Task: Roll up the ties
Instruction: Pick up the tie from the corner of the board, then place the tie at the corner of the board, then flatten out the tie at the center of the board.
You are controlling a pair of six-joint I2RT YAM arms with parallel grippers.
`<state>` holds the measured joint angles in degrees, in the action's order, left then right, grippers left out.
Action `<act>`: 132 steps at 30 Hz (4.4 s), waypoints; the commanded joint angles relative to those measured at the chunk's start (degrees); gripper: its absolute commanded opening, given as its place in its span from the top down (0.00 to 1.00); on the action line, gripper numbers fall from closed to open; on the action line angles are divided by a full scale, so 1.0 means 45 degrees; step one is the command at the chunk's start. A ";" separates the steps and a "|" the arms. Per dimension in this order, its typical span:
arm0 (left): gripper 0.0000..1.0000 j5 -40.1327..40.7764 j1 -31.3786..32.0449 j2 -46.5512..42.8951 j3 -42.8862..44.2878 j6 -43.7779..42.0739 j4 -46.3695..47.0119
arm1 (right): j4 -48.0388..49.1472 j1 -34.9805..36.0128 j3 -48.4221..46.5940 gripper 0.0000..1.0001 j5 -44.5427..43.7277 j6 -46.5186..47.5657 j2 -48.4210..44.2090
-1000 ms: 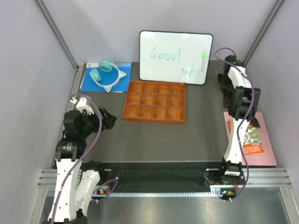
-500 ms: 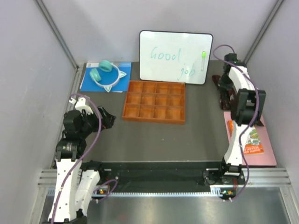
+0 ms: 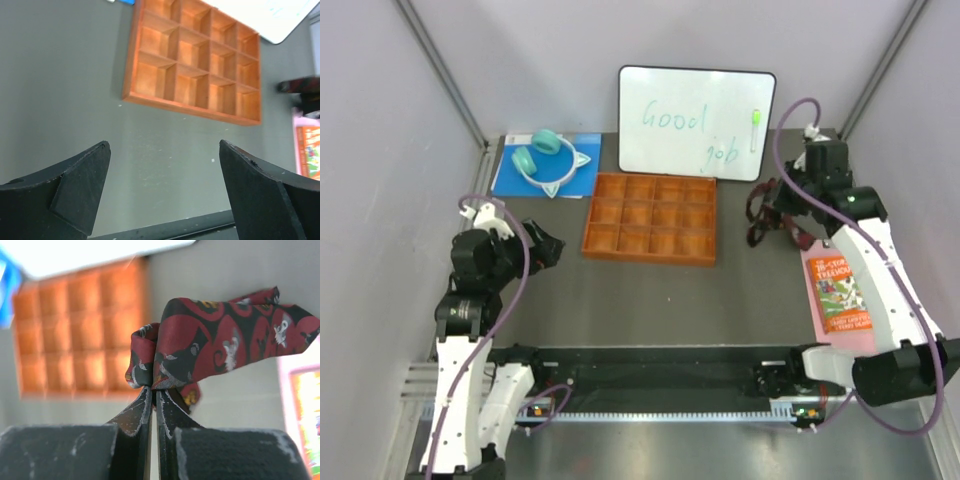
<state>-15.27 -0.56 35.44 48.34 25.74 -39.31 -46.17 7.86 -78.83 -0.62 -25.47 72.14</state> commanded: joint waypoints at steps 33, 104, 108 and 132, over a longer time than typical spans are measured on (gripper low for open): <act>0.33 -0.1308 0.1603 0.1222 0.0370 0.2485 0.1998 | 0.0125 0.5539 0.5526 1.00 0.2134 -0.2191 -0.3807; 1.00 1.5362 1.7428 1.3706 1.6559 -0.1812 -0.0092 | -0.2143 0.5558 0.4040 0.01 -0.3223 -0.4144 -0.6459; 1.00 1.6184 1.8032 1.3415 1.7129 -0.2378 0.0180 | -0.1460 0.5558 0.4158 0.01 -0.2637 -0.4222 -0.7065; 1.00 2.0832 1.8951 1.0523 1.6408 -0.5600 0.3010 | 0.1469 0.5597 0.6362 0.01 0.0701 -0.3558 -0.7750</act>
<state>72.18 83.77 81.60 123.57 5.56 -30.65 -42.28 32.25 -55.02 3.33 -40.75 38.13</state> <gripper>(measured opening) 0.022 0.990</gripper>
